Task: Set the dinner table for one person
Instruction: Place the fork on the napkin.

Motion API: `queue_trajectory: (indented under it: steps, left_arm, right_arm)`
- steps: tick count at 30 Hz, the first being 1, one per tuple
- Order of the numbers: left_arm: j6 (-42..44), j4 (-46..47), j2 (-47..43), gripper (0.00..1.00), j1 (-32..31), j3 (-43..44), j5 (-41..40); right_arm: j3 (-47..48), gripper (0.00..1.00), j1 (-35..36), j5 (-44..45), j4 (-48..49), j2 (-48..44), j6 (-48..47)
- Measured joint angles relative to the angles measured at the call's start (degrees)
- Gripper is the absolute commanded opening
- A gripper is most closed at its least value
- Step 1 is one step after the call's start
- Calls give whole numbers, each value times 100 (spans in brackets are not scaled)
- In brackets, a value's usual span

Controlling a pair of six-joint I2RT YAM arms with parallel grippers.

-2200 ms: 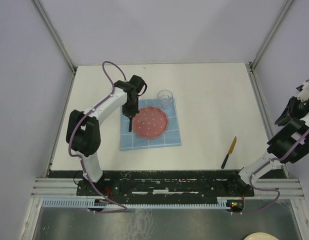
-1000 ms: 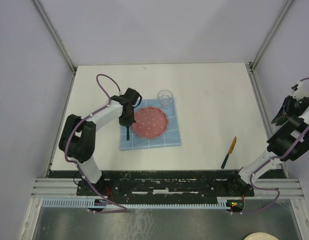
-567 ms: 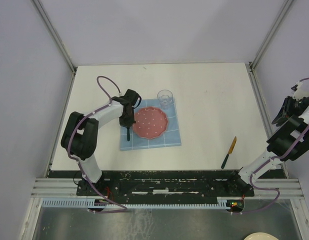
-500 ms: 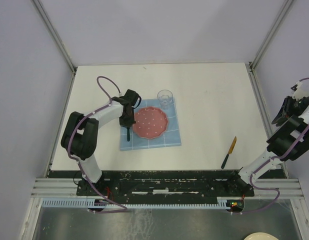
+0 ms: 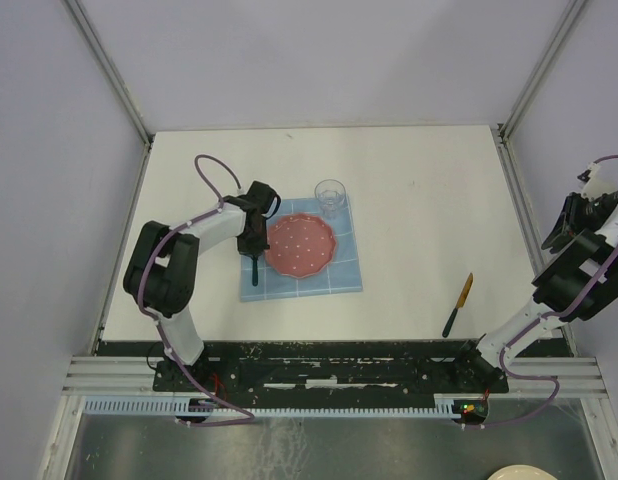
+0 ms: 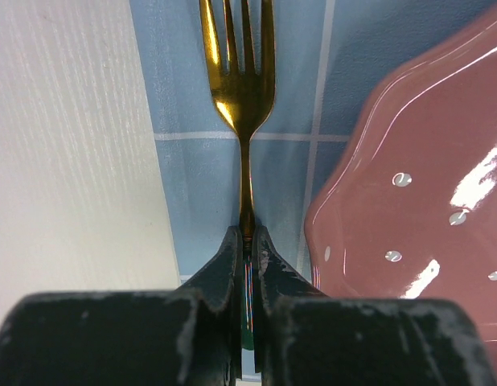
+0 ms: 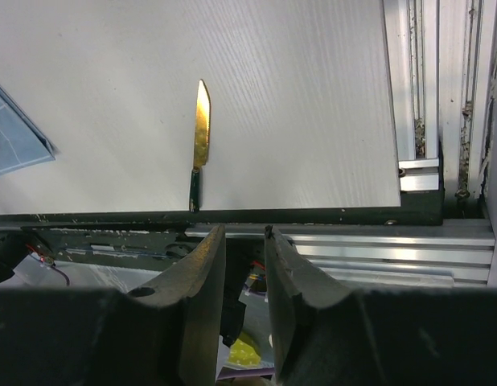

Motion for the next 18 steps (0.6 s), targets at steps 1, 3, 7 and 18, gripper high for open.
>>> queue_trajectory:
  steps: [1, 3, 7, 18]
  left_arm:
    - [33, 20, 15, 3, 9, -13, 4]
    - [48, 33, 28, 3, 15, -22, 15]
    - [144, 42, 31, 3, 37, -24, 76]
    - [219, 52, 33, 9, 63, -28, 131]
  right_arm:
    - [-11, 34, 4, 13, -2, 0, 0]
    - [-35, 34, 11, 39, 0, 0, 0]
    - [-55, 33, 26, 68, 0, -9, 0]
    - [-140, 34, 37, 92, 0, -57, -2]
